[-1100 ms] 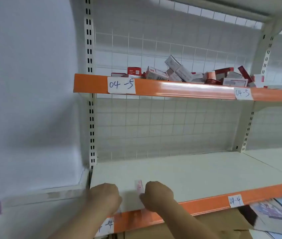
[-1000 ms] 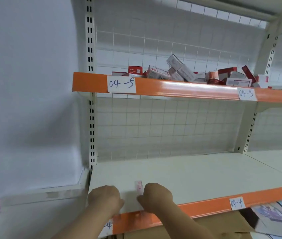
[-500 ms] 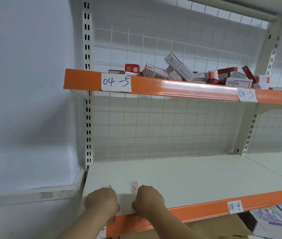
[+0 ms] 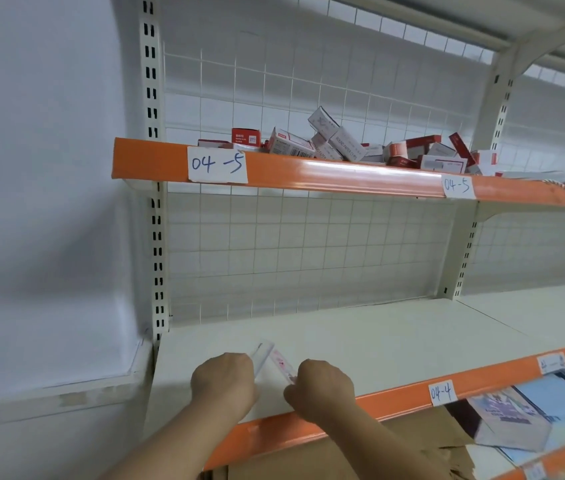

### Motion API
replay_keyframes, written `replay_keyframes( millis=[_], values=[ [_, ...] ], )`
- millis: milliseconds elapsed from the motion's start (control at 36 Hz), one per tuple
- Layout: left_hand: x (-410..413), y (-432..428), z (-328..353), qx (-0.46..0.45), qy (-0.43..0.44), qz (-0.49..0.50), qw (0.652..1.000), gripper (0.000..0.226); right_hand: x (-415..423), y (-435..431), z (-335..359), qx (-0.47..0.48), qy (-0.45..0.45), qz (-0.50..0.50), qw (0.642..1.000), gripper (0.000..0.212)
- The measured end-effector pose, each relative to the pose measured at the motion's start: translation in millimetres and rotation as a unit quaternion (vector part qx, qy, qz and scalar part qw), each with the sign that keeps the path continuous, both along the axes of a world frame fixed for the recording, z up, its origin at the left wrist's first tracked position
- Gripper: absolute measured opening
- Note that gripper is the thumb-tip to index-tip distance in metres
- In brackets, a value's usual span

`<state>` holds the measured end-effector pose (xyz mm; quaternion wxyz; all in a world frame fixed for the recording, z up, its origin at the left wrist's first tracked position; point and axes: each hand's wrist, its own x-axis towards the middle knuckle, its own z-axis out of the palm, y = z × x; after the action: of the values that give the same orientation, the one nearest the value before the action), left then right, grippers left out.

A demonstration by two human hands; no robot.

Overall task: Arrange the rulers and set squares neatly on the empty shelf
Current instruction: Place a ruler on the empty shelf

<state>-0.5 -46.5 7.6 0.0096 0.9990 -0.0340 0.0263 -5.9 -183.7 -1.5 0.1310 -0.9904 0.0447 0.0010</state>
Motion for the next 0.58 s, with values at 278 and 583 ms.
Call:
replay_keyframes(
  millis=[278, 583],
  values=[
    [-11.0, -39.5, 10.2, -0.004, -0.01, -0.071, 0.997, 0.029, -34.5, -42.2, 3.0, -0.014, -0.047, -0.07, 0.996, 0.03],
    [-31.1, -114.2, 7.2, -0.022, -0.007, -0.212, 0.977, 0.011, -85.7, -107.0, -2.7, -0.003, -0.048, -0.201, 0.978, 0.027]
  ],
)
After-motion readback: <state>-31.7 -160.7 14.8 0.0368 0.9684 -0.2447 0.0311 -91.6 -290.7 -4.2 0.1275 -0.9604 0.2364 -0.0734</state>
